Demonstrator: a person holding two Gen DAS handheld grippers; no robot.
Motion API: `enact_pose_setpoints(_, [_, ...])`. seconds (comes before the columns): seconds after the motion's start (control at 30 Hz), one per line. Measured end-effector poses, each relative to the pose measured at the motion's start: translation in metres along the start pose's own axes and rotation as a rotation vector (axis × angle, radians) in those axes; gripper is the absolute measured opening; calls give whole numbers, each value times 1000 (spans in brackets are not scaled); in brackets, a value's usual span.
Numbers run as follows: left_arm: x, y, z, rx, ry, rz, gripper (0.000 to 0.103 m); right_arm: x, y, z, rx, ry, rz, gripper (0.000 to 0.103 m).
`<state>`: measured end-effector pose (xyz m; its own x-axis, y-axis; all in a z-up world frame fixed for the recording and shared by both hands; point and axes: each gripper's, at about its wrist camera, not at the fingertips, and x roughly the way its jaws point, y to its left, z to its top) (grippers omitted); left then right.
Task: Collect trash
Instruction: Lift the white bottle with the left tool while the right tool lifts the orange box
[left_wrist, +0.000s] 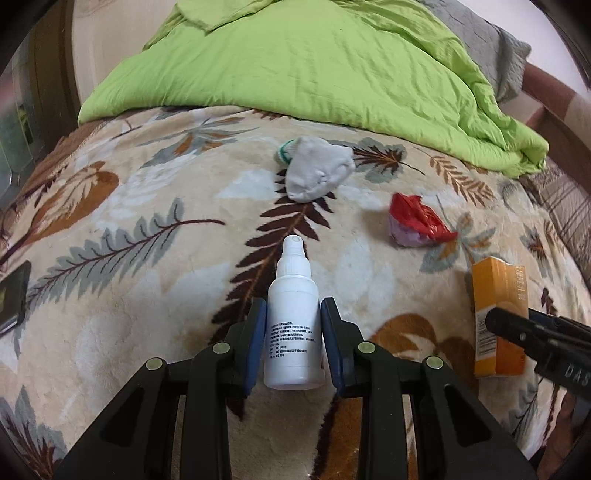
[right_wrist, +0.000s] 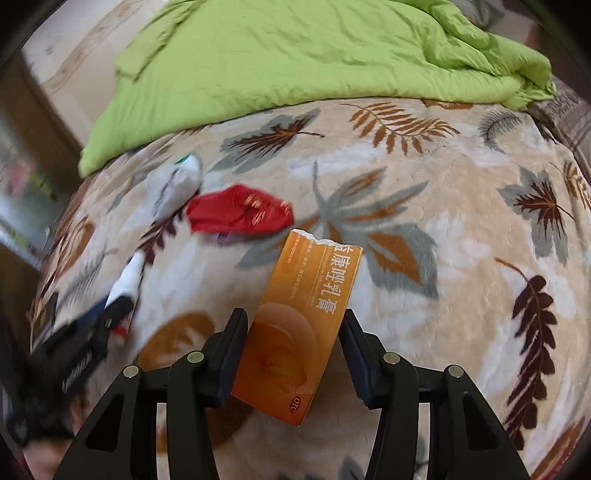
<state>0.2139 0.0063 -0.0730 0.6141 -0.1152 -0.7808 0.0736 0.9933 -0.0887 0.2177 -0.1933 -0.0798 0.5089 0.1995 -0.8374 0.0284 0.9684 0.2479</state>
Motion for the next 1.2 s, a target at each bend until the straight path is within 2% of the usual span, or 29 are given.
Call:
enact_pose_setpoints(0.13, [-7, -10, -4, 27, -35, 28, 29, -8, -3, -11, -2, -48, 17, 55])
enact_pose_setpoints(0.33, [-32, -27, -9, 83, -147, 71, 29, -32, 1, -12, -10, -161, 55, 55])
enact_pose_setpoints(0.83, [-61, -50, -23, 155, -206, 85, 29, -58, -4, -35, 5, -204, 71, 55])
enact_pose_setpoints(1.03, [-73, -57, -28, 169, -212, 60, 29, -69, -8, -47, 11, -209, 79, 55])
enact_pose_setpoints(1.2, [-86, -67, -37, 165, -198, -39, 29, -88, -15, -60, 27, -217, 95, 55])
